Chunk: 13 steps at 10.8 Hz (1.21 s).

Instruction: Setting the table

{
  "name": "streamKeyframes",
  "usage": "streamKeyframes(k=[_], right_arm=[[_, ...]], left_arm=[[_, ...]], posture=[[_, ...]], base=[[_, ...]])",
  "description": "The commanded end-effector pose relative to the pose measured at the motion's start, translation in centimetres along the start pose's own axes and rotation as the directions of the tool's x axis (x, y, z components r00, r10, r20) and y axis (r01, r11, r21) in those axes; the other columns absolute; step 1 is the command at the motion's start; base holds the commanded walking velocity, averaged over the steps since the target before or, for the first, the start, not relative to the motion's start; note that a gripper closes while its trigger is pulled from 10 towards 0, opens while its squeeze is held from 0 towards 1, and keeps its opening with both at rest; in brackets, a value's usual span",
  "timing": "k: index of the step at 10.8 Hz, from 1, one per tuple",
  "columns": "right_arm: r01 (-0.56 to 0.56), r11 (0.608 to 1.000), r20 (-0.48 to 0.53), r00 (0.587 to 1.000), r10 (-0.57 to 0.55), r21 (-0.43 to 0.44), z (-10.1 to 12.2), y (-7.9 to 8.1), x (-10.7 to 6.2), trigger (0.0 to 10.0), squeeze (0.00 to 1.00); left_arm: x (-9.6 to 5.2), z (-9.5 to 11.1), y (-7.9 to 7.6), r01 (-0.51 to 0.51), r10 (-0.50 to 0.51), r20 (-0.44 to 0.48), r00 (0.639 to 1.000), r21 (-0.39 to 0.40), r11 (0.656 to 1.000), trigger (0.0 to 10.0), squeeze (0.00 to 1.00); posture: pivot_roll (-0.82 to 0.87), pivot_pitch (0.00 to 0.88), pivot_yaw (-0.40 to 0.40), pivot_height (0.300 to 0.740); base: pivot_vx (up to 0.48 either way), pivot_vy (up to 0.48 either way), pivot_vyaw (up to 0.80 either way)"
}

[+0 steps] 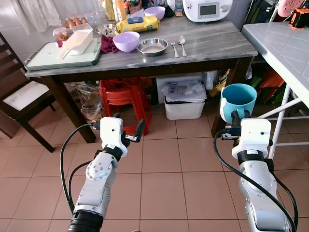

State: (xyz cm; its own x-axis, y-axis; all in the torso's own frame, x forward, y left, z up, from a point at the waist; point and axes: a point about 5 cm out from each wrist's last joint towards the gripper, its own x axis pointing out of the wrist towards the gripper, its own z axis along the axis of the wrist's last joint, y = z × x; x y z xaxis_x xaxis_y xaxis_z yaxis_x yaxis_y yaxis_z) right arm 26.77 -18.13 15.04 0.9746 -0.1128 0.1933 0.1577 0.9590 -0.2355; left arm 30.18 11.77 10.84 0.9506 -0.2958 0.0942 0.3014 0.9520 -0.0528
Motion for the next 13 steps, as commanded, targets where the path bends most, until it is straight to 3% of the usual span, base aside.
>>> streamKeyframes(k=[1,3,6,13], right_arm=[[-0.005,1.0,0.027,1.0,0.005,-0.003,0.47,0.22,0.01,10.0,0.0],[-0.008,1.0,0.029,1.0,0.008,-0.006,0.53,0.29,0.0,10.0,0.0],[-0.009,1.0,0.03,1.0,0.009,-0.002,0.51,0.4,0.03,10.0,0.0],[0.005,1.0,0.019,1.0,-0.005,0.018,0.4,0.32,0.21,10.0,0.0]], left_arm=[[0.1,0.59,0.08,0.002,-0.002,0.025,1.0,0.026,1.0,10.0,0.0],[0.08,0.56,0.04,0.008,-0.009,0.023,1.0,0.019,1.0,10.0,0.0],[0.03,0.67,-0.4,0.056,-0.056,0.033,0.998,0.003,0.998,10.0,0.0],[-0.07,0.74,-0.82,0.104,-0.103,0.04,0.994,-0.026,0.994,10.0,0.0]], posture=[[-0.11,0.07,0.112,0.74],[-0.11,0.073,0.113,0.74],[-0.11,0.075,0.115,0.74],[-0.11,0.072,0.114,0.74]], base=[[0.0,0.0,0.54],[0.0,0.0,0.8],[0.0,0.0,0.0],[0.337,0.0,0.0]])
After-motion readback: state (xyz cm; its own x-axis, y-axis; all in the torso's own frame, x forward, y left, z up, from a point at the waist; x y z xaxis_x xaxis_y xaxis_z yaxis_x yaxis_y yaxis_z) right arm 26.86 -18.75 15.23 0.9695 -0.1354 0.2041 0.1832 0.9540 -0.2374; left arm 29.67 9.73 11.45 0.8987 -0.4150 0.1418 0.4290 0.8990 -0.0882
